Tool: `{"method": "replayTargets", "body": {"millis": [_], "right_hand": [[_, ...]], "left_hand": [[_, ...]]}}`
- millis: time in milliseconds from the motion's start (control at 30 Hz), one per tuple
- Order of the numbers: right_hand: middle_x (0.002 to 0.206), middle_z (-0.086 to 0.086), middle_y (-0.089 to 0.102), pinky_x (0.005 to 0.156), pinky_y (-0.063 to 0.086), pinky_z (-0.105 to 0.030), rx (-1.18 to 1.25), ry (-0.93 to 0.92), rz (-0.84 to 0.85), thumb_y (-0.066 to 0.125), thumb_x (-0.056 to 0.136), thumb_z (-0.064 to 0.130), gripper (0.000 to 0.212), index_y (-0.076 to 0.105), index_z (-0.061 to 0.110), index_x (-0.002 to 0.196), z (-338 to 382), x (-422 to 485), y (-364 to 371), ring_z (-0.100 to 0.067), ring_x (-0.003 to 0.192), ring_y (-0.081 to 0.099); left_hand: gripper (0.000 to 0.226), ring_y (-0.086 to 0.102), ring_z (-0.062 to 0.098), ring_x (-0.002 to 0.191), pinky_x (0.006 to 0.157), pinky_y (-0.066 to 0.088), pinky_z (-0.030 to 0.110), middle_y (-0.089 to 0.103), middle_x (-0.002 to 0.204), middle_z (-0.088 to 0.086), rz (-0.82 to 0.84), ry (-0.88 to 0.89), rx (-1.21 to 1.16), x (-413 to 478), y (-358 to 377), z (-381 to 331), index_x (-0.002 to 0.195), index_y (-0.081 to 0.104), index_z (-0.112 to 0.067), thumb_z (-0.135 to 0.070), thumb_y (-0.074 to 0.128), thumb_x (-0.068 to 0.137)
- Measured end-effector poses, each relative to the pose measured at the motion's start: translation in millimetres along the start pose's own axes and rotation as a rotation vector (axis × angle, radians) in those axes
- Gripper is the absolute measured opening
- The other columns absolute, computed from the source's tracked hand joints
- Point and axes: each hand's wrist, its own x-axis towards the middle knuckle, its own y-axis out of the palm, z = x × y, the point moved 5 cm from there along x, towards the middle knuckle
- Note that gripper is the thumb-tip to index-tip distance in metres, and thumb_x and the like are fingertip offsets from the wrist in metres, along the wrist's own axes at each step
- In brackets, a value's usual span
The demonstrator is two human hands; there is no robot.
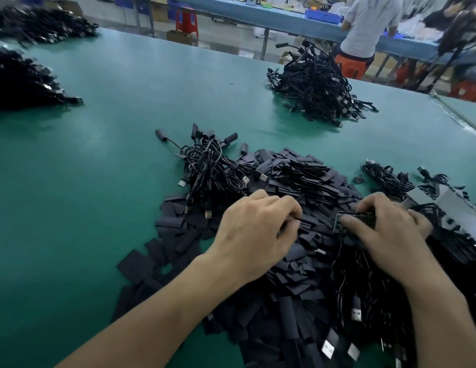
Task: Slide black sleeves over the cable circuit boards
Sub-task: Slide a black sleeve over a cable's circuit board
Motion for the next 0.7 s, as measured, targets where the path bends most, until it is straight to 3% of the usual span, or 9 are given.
{"method": "replayTargets", "body": {"millis": [33,133,200,267,367,467,533,633,700], "right_hand": [[0.084,0.014,0.059,0.09,0.016,-0.029,0.04,-0.038,-0.035,0.069,0.084,0.045,0.026,0.047,0.032,0.081,3.8,-1.5,-4.3,0.004,0.087,0.047],[0.084,0.019,0.062,0.096,0.017,-0.029,0.156,-0.142,-0.139,0.069,0.078,0.05,0.019,0.052,0.04,0.079,19.0,-6.0,-17.0,0.02,0.093,0.044],[0.088,0.024,0.063,0.106,0.026,-0.043,0.224,-0.225,-0.163,0.07,0.078,0.045,0.013,0.058,0.049,0.082,30.6,-8.2,-22.8,0.01,0.093,0.05],[0.086,0.027,0.065,0.101,0.036,-0.056,0.261,-0.302,-0.135,0.072,0.078,0.044,0.012,0.062,0.051,0.082,42.4,-10.5,-24.1,0.003,0.095,0.054],[0.089,0.028,0.066,0.092,0.039,-0.059,0.29,-0.364,-0.07,0.069,0.08,0.05,0.008,0.061,0.05,0.079,56.0,-11.7,-19.5,-0.001,0.095,0.056],[0.091,0.029,0.066,0.089,0.04,-0.061,0.348,-0.369,-0.025,0.061,0.077,0.052,0.011,0.066,0.043,0.08,57.1,-12.6,-13.1,-0.006,0.094,0.058],[0.089,0.026,0.068,0.09,0.044,-0.055,0.39,-0.359,-0.009,0.062,0.076,0.051,0.013,0.068,0.04,0.081,55.0,-12.7,-11.3,-0.008,0.093,0.06],[0.091,0.025,0.067,0.083,0.048,-0.031,0.448,-0.35,0.006,0.066,0.073,0.047,0.01,0.068,0.043,0.083,52.9,-9.9,-10.6,-0.007,0.09,0.061],[0.089,0.021,0.067,0.081,0.046,-0.029,0.458,-0.362,0.047,0.067,0.074,0.042,0.008,0.068,0.04,0.082,51.3,-8.4,-7.6,-0.009,0.089,0.061]], "left_hand": [[0.008,0.057,0.013,0.084,0.073,0.051,0.032,0.069,0.083,-0.011,0.027,-0.017,-0.029,0.9,2.1,-1.8,0.098,0.068,-0.022,-0.025,0.065,0.093],[0.019,0.056,0.006,0.091,0.078,0.053,0.033,0.064,0.098,-0.017,0.122,-0.134,-0.174,3.0,10.9,-5.1,0.11,0.063,-0.03,-0.037,0.062,0.093],[0.03,0.058,0.003,0.096,0.083,0.055,0.036,0.062,0.108,-0.018,0.176,-0.213,-0.309,3.5,19.6,-7.9,0.12,0.058,-0.034,-0.044,0.062,0.092],[0.032,0.061,0.006,0.095,0.084,0.055,0.038,0.064,0.108,-0.015,0.195,-0.274,-0.468,3.9,28.8,-10.2,0.121,0.058,-0.032,-0.042,0.065,0.091],[0.017,0.063,0.01,0.081,0.076,0.055,0.036,0.067,0.091,-0.009,0.14,-0.309,-0.574,4.2,37.3,-8.4,0.107,0.06,-0.027,-0.034,0.068,0.093],[0.01,0.056,0.003,0.068,0.065,0.048,0.022,0.064,0.076,-0.007,0.087,-0.335,-0.705,1.3,41.1,-0.3,0.092,0.062,-0.022,-0.024,0.072,0.092],[0.01,0.054,0.004,0.066,0.064,0.046,0.021,0.065,0.074,-0.005,0.091,-0.333,-0.802,0.8,42.7,3.2,0.088,0.064,-0.02,-0.018,0.073,0.091],[0.013,0.056,0.003,0.066,0.065,0.046,0.02,0.064,0.073,-0.012,0.081,-0.318,-0.857,1.5,42.7,5.6,0.086,0.066,-0.022,-0.013,0.074,0.09],[0.016,0.054,0.002,0.063,0.061,0.044,0.016,0.063,0.072,-0.013,0.074,-0.326,-0.879,1.9,43.1,7.1,0.084,0.066,-0.024,-0.012,0.075,0.088]]}}
